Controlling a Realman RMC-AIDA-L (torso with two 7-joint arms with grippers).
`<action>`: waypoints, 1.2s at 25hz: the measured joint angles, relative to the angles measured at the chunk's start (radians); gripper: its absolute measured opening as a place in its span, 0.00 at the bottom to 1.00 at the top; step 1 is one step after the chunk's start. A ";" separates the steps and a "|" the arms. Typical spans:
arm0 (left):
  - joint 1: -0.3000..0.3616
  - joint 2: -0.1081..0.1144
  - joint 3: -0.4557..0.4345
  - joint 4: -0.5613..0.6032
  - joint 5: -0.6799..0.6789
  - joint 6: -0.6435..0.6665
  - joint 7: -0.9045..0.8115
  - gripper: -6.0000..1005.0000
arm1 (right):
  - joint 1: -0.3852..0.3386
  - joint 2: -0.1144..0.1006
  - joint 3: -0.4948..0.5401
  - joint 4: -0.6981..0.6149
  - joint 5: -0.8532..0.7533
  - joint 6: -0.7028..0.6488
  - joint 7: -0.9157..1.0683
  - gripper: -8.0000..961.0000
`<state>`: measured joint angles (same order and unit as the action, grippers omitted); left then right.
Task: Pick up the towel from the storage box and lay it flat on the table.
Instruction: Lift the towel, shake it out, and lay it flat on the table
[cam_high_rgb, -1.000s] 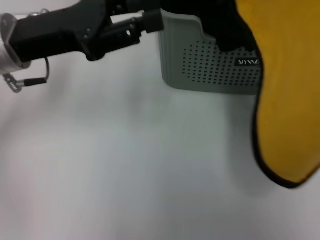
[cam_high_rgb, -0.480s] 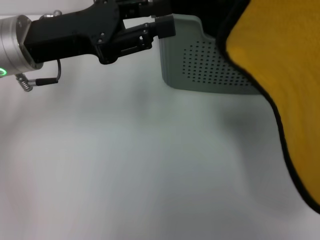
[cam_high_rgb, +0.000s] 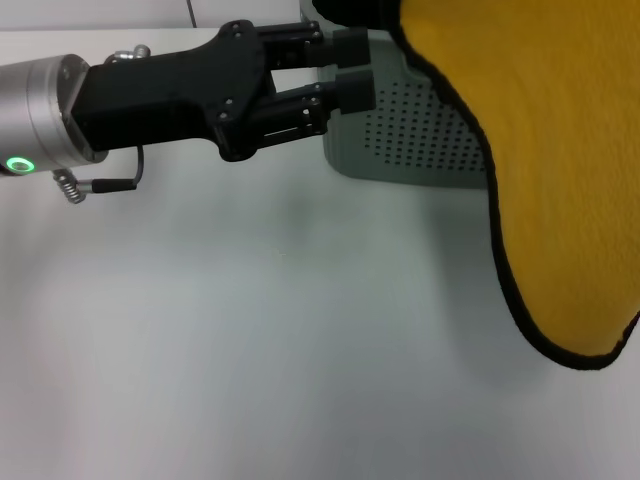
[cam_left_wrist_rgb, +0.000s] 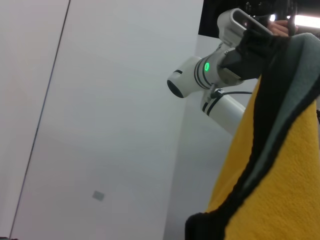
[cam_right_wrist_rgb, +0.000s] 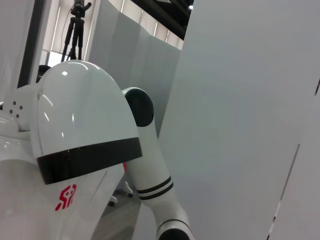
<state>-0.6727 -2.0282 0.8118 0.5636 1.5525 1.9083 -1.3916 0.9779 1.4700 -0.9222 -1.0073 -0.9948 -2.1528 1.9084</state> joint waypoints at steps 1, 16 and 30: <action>-0.002 -0.001 0.000 0.000 0.000 0.000 0.000 0.45 | 0.000 0.000 0.006 0.000 -0.004 0.000 0.000 0.10; -0.028 -0.020 0.000 -0.008 -0.011 -0.009 0.000 0.45 | -0.010 0.008 0.013 -0.001 -0.027 0.000 -0.001 0.10; -0.045 -0.052 0.000 -0.010 -0.025 -0.008 0.002 0.44 | 0.002 0.022 0.016 0.036 -0.060 0.002 -0.012 0.11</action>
<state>-0.7179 -2.0806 0.8123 0.5540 1.5278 1.9004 -1.3898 0.9794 1.4919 -0.9063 -0.9715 -1.0552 -2.1504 1.8959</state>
